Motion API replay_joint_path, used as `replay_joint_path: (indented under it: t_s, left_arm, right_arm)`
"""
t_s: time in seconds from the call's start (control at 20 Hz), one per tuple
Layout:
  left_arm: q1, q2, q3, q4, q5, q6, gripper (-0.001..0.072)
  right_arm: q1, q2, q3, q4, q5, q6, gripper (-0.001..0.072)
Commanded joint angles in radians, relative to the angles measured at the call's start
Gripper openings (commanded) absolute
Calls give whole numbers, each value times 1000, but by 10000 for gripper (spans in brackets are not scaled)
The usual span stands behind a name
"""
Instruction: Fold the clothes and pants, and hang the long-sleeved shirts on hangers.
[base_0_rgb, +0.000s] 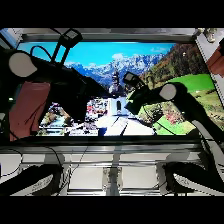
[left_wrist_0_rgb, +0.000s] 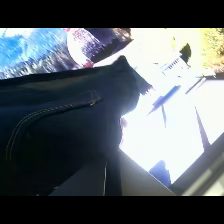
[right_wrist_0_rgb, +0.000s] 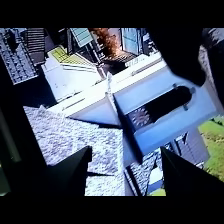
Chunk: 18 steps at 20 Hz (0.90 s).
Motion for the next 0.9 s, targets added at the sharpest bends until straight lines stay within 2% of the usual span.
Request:
replay_joint_path:
  t_s: [0.0, 0.3, 0.85]
  left_arm:
    - [-7, 28, 42, -2, -106, -10, 35]
    - [-6, 80, 42, 29, -105, -11, 35]
    - [-6, 89, 42, 32, -105, -11, 35]
  right_arm:
    - [92, -45, -4, -43, -190, -35, 503]
    - [185, -156, -5, -43, -180, -20, 501]
    - [184, -265, -5, 28, -187, 6, 496]
